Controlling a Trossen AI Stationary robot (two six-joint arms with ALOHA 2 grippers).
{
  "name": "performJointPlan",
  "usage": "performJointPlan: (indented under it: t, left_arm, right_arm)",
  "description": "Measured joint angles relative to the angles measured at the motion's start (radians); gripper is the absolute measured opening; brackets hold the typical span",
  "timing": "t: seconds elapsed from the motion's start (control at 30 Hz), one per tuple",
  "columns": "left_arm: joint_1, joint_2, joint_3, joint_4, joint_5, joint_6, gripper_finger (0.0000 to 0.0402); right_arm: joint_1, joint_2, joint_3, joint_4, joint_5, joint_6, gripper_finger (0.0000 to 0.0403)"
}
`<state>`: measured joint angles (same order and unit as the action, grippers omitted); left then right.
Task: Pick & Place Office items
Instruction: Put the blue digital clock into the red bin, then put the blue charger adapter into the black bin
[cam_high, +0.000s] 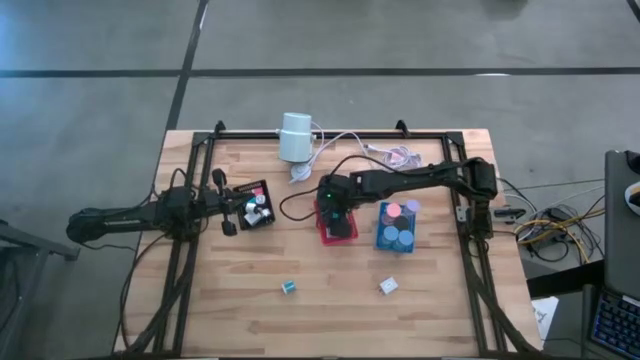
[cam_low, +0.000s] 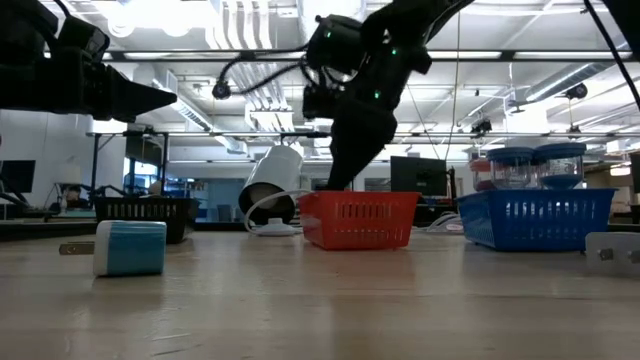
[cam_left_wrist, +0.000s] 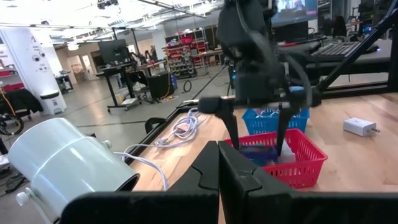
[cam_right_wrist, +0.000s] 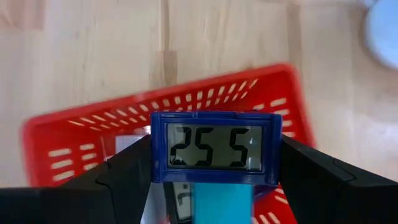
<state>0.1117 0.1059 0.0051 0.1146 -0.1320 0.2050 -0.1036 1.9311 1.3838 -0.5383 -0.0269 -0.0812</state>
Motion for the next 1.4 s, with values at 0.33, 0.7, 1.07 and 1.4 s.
performJointPlan:
  t: [0.33,0.7,1.07,1.4]
  left_arm:
    - [0.0,0.0,0.0,-0.003,0.0,0.0,0.0]
    - [0.0,0.0,0.0,-0.003,0.0,0.0,0.0]
    - [0.0,0.002,0.0,-0.003,0.0,0.0,0.0]
    - [0.0,0.005,0.0,-0.004,0.0,-0.024,0.0]
  right_arm:
    - [-0.002,0.044,0.032,-0.006,-0.004,-0.005,0.0287]
    - [-0.002,0.026,0.031,-0.042,-0.004,0.003,0.0325]
    - [-0.002,-0.038,0.048,-0.14,0.0,0.004,0.0342]
    - [-0.003,-0.265,-0.131,0.176,-0.113,-0.019,0.0259]
